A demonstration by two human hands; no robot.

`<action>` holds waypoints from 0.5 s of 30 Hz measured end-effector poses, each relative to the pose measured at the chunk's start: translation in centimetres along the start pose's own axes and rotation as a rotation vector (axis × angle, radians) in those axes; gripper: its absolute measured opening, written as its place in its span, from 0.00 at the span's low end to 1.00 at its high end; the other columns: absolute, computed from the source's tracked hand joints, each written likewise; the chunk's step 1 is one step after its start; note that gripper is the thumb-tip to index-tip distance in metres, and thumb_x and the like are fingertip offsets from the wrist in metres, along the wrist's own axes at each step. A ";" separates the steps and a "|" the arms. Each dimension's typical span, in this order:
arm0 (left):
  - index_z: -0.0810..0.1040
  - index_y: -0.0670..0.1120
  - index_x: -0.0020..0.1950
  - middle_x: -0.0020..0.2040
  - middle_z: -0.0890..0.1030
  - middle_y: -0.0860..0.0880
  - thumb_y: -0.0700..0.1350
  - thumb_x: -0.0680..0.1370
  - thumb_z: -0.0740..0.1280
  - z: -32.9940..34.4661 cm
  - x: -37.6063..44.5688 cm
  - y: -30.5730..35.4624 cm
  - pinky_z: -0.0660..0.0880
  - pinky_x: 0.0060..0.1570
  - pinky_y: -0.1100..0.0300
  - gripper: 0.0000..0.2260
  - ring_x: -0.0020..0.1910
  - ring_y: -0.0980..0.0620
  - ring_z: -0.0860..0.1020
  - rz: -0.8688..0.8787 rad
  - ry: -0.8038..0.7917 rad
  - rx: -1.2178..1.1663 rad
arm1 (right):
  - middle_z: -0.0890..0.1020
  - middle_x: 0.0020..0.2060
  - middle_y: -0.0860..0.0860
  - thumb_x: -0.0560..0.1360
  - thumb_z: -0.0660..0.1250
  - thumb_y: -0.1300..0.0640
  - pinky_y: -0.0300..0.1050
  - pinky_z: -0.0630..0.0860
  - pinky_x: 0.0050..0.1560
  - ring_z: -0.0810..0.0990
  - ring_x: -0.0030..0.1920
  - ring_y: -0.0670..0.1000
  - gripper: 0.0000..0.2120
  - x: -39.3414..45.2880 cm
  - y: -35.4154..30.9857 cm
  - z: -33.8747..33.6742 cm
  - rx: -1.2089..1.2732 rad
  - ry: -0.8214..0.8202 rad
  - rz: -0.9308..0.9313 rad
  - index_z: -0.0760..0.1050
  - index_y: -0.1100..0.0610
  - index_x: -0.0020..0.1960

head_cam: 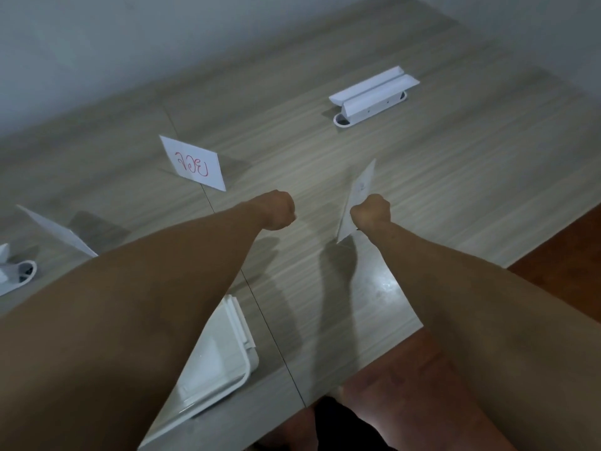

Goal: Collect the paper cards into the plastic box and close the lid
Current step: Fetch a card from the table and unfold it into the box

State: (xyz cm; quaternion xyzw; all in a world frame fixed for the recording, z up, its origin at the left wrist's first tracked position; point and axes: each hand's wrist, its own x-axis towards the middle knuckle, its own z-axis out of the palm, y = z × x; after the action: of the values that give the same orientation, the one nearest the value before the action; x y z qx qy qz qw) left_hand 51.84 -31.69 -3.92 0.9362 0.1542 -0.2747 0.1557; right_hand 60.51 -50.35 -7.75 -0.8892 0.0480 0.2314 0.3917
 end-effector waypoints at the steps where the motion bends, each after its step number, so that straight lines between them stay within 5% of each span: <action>1: 0.79 0.39 0.62 0.63 0.80 0.40 0.49 0.81 0.60 -0.1 -0.1 0.0 0.74 0.63 0.49 0.17 0.60 0.41 0.78 -0.009 0.010 0.014 | 0.77 0.41 0.57 0.73 0.63 0.66 0.47 0.78 0.39 0.78 0.39 0.56 0.07 0.0 0.0 -0.1 0.027 0.012 -0.023 0.70 0.62 0.36; 4: 0.74 0.41 0.69 0.70 0.74 0.41 0.50 0.81 0.59 -0.9 -0.8 -0.4 0.70 0.68 0.49 0.20 0.67 0.42 0.73 -0.029 0.065 0.065 | 0.77 0.36 0.55 0.71 0.61 0.67 0.41 0.70 0.32 0.75 0.35 0.54 0.07 -0.2 -0.1 -0.9 0.113 -0.021 -0.092 0.73 0.66 0.36; 8: 0.58 0.45 0.78 0.78 0.62 0.43 0.52 0.81 0.59 -3.5 -3.3 -1.0 0.62 0.73 0.49 0.28 0.76 0.43 0.63 -0.025 0.242 0.066 | 0.82 0.44 0.57 0.74 0.65 0.66 0.47 0.76 0.43 0.79 0.43 0.56 0.10 -2.3 -2.4 -2.7 0.197 -0.174 -0.221 0.80 0.66 0.54; 12: 0.54 0.51 0.79 0.75 0.65 0.44 0.52 0.77 0.66 -5.5 -7.8 -2.0 0.69 0.66 0.44 0.34 0.73 0.42 0.67 -0.003 0.538 -0.031 | 0.82 0.49 0.56 0.74 0.68 0.64 0.47 0.79 0.46 0.81 0.47 0.55 0.14 -6.6 -5.2 -2.9 0.182 -0.383 -0.329 0.79 0.62 0.60; 15: 0.60 0.52 0.77 0.71 0.70 0.45 0.50 0.74 0.71 -5.4 -13.7 -4.7 0.71 0.64 0.46 0.33 0.69 0.45 0.71 0.030 0.642 -0.118 | 0.83 0.47 0.56 0.74 0.70 0.63 0.45 0.79 0.44 0.81 0.44 0.53 0.13 -11.7 -7.2 -1.1 0.077 -0.495 -0.444 0.80 0.61 0.58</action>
State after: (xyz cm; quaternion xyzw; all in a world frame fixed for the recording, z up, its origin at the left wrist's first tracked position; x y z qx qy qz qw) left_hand 41.64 -28.21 7.08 0.9666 0.1973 0.0465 0.1570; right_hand 52.39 -47.32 2.97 -0.7792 -0.2347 0.3475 0.4658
